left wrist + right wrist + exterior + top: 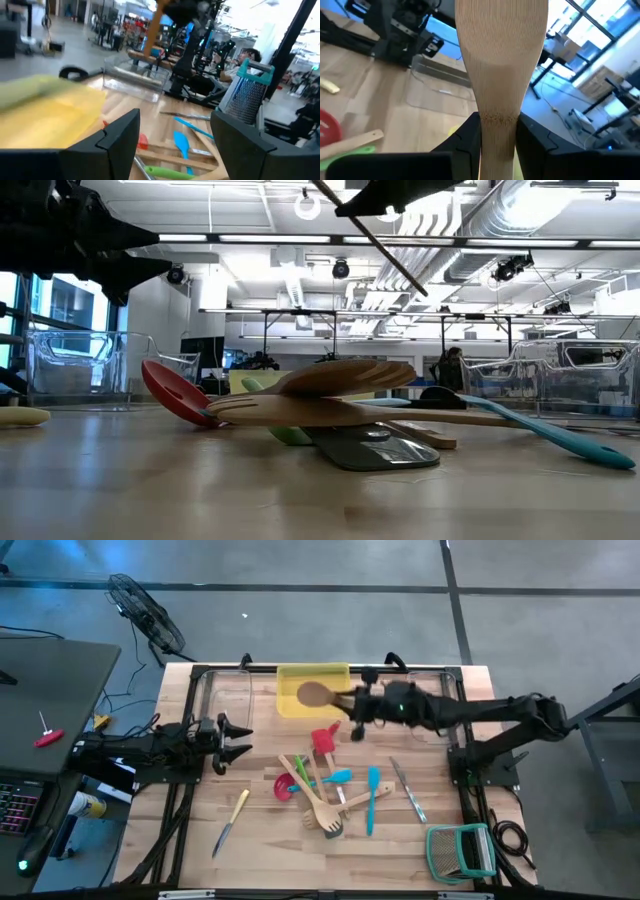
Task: Pick & Place Kitchen Items
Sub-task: Put the brown serving spoon into the yellow bin
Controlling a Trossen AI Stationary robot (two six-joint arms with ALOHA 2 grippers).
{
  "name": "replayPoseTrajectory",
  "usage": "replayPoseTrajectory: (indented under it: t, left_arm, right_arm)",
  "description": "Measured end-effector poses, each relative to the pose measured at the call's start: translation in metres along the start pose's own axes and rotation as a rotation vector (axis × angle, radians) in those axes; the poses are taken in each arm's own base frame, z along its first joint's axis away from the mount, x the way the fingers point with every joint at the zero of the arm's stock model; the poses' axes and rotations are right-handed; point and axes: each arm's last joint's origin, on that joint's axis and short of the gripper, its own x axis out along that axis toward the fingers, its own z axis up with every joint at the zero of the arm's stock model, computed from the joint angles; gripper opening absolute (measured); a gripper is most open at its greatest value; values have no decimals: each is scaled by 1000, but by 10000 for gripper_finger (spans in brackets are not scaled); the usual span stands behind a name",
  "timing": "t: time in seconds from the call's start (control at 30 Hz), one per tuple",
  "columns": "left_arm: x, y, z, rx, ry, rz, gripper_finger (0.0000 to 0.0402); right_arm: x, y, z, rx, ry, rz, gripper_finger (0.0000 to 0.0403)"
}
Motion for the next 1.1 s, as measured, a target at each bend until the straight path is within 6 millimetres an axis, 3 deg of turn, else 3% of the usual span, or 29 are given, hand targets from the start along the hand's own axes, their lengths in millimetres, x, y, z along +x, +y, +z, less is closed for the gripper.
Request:
replayPoseTrajectory:
  t: [0.27, 0.53, 0.63, 0.9, 1.1]
  left_arm:
    - [-2, -3, 17, 188, -172, -11, 239]
    - [-1, -3, 15, 200, -149, -11, 239]
    - [-1, -3, 13, 190, -130, -30, 239]
    - [-1, -2, 9, 161, -94, -19, 239]
    - [-1, 0, 11, 163, -113, 78, 239]
  right_arm:
    - [58, -50, 2, -44, -1, 59, 82]
    - [120, -62, -18, -73, 238, 178, 82]
    - [130, -67, -36, -59, 351, 212, 82]
    - [128, -85, -67, -36, 502, 236, 82]
    - [144, -77, -84, -98, 511, 271, 82]
